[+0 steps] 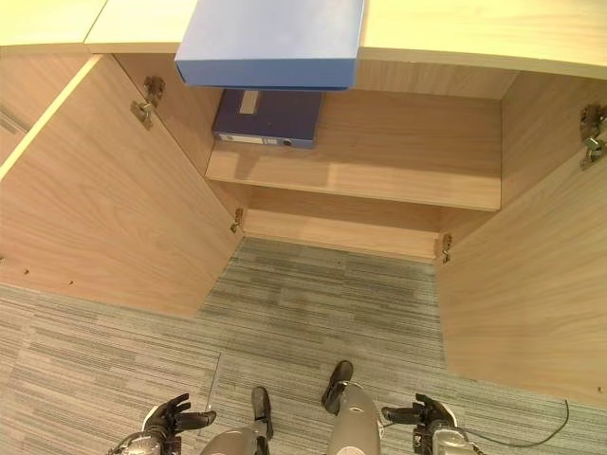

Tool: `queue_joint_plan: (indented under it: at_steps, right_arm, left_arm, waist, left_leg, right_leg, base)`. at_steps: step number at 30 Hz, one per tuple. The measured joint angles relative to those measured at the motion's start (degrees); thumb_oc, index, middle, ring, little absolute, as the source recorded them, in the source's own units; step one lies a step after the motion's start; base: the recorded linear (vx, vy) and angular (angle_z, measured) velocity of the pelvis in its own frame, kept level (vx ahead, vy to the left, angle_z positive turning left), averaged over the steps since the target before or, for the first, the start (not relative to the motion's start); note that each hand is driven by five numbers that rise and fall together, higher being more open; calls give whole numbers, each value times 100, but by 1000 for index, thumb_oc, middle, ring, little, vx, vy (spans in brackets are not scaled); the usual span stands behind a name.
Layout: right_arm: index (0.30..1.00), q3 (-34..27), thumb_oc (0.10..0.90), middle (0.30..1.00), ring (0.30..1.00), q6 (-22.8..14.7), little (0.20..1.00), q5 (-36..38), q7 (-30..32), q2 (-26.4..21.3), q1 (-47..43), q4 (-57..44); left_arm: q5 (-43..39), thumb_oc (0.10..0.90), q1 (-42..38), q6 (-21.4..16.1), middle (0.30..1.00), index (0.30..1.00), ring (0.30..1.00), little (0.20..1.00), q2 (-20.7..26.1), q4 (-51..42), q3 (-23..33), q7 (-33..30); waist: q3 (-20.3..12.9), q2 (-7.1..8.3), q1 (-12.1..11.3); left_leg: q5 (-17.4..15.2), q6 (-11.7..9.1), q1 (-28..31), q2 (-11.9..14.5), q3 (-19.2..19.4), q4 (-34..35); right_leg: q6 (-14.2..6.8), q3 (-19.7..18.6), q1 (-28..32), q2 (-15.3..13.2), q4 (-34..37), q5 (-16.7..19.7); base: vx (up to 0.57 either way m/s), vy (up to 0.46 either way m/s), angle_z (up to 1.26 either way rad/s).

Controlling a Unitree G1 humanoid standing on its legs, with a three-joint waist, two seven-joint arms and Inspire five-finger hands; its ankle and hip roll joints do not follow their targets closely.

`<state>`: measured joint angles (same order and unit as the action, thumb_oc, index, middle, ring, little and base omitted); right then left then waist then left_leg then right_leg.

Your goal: Put the empty folder in the office cabinet

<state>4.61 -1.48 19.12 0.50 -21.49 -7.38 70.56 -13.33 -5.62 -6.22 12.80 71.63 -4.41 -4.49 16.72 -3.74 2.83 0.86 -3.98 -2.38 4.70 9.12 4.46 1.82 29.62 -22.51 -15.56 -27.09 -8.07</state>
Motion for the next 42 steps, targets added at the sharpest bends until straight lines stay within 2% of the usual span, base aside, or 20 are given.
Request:
queue_joint_plan:
  at_steps: [1,4,6,7,8,9,11,12,13,16,17,18,20,23,24,28,31,35,38,42]
  right_arm:
    - [900,56,800,900,900,3,900,-1,-9,42,6,5]
    - [900,58,800,900,900,5,900,-64,-27,106,-7,24]
    - [900,59,800,900,900,11,900,-59,-69,203,8,76]
    - [900,97,800,900,900,13,900,-56,-80,242,25,165]
    - [900,145,800,900,900,10,900,-52,-77,223,72,235]
    - [900,151,800,900,900,10,900,-42,-58,196,80,234]
    - [900,142,800,900,900,-2,900,-14,-50,116,74,228]
    - [900,-40,800,900,900,2,900,198,-56,117,49,268]
    - [900,-89,800,900,900,15,900,327,-47,124,35,403]
    - [900,-92,800,900,900,2,900,414,-34,172,235,455]
    - [900,-104,800,900,900,15,900,465,-23,235,304,466]
    - [900,-108,800,900,900,16,900,533,-38,290,355,493]
    - [900,-161,800,900,900,23,900,591,-71,356,338,553]
    - [900,-383,800,900,900,26,900,723,-121,465,508,619]
    - [900,-391,800,900,900,46,900,837,-150,499,652,640]
    - [900,-595,800,900,900,169,900,1053,-317,743,790,812]
    - [900,-726,800,900,900,239,900,1298,-400,890,921,824]
    - [900,-788,800,900,900,239,900,1545,-403,908,919,789]
    - [900,-825,800,900,900,262,900,1721,-433,904,876,793]
    - [900,-847,800,900,900,458,900,1695,-499,789,917,782]
  left_arm:
    - [0,800,25,-1,900,900,900,900,13,2,-1,-4]
    - [-3,800,57,-1,900,900,900,900,24,18,2,12]
    - [-6,800,63,6,900,900,900,900,56,87,10,13]
    - [-5,800,142,11,900,900,900,900,67,99,3,18]
    - [-181,800,228,-29,900,900,900,900,47,53,-1,19]
    - [-202,800,252,-31,900,900,900,900,55,-17,8,25]
    - [-197,800,190,-24,900,900,900,900,44,-27,-13,35]
    - [-195,800,165,-17,900,900,900,900,26,-20,-50,49]
    - [-210,800,185,-4,900,900,900,900,6,3,-26,92]
    - [-212,800,204,-39,900,900,900,900,6,-6,8,131]
    - [-234,800,251,-42,900,900,900,900,2,0,39,150]
    - [-370,800,258,-36,900,900,900,900,-28,26,67,154]
    - [-446,800,276,-11,900,900,900,900,-65,126,174,182]
    - [-508,800,360,100,900,900,900,900,-81,371,220,280]
    - [-789,800,544,147,900,900,900,900,-129,398,225,370]
    - [-1437,800,778,279,900,900,900,900,-179,276,227,672]
    - [-1801,800,903,253,900,900,900,900,-178,-96,230,749]
    - [-2381,800,947,232,900,900,900,900,-180,-740,247,710]
    - [-2750,800,1008,197,900,900,900,900,-187,-1668,243,627]
    - [-3591,800,1654,180,900,900,900,900,-223,-4575,205,329]
  waist:
    - [-2,13,-2]
    - [-6,45,-49]
    - [-42,139,-187]
    - [-132,251,-270]
    - [-203,363,-344]
    - [-304,364,-353]
    - [-390,334,-256]
    - [-384,387,-234]
    - [-359,440,-296]
    - [-403,479,-301]
    - [-473,493,-347]
    - [-480,485,-398]
    - [-515,444,-474]
    - [-745,313,-393]
    - [-972,218,-374]
    - [-1106,181,-301]
    - [-1190,125,-313]
    - [-1231,70,-314]
    - [-1251,62,-344]
    - [-1264,58,-438]
  left_leg:
    - [23,-37,65,57,18,-22]
    - [10,-90,78,253,30,-342]
    - [-5,-103,-120,430,-101,-1165]
    - [-22,-132,-187,469,-216,-1577]
    - [-166,-247,-520,503,-562,-2515]
    - [-183,-276,-701,510,-638,-2644]
    - [-188,-279,-897,495,-604,-2451]
    - [-257,-295,-822,351,-623,-1778]
    - [-154,-341,-828,263,-636,-1311]
    - [121,-391,-936,218,-719,-984]
    - [217,-416,-864,177,-912,-699]
    - [299,-390,-860,119,-1110,-580]
    - [379,-272,-623,78,-1103,-290]
    - [450,-165,-186,38,-991,-97]
    - [577,-24,56,34,-932,37]
    - [477,303,255,-271,-702,23]
    - [409,394,344,-416,-633,25]
    - [348,451,449,-516,-590,29]
    - [358,470,460,-533,-591,28]
    - [405,530,537,-547,-627,29]
  right_leg:
    - [-50,-25,62,91,52,-69]
    - [51,-76,357,426,480,-93]
    - [-39,-363,768,899,1186,44]
    - [79,-435,952,996,1403,214]
    - [211,-620,1175,1139,1633,281]
    - [223,-638,1188,1179,1683,312]
    - [297,-685,1222,1252,1725,339]
    - [427,-803,1382,1347,1937,492]
    - [425,-892,1556,1396,2020,507]
    - [333,-904,1952,1522,2349,474]
    - [369,-972,2054,1592,2452,548]
    - [422,-1066,2142,1650,2475,630]
    - [389,-1271,2224,1722,2554,694]
    - [295,-1401,2402,1753,2763,714]
    - [182,-1503,2412,1770,2782,737]
    - [-169,-1659,2587,1447,2905,766]
    - [-324,-1698,2636,1287,2881,755]
    - [-367,-1800,2727,1193,2911,771]
    - [-401,-1796,2759,1177,2923,796]
    - [-463,-1754,2947,1185,3144,896]
  base:
    - [125,-245,8]
    - [120,-243,-22]
    - [124,-227,-50]
    - [80,-110,-68]
    - [57,-9,-68]
    - [142,16,-47]
    - [164,45,-19]
    - [85,20,-47]
    - [142,31,-42]
    - [135,91,-14]
    - [159,124,-34]
    - [105,144,-46]
    - [159,140,-57]
    - [195,213,-29]
    - [137,154,-20]
    - [135,141,-20]
    - [70,73,-8]
    - [66,69,-6]
    - [49,29,0]
    - [28,14,6]
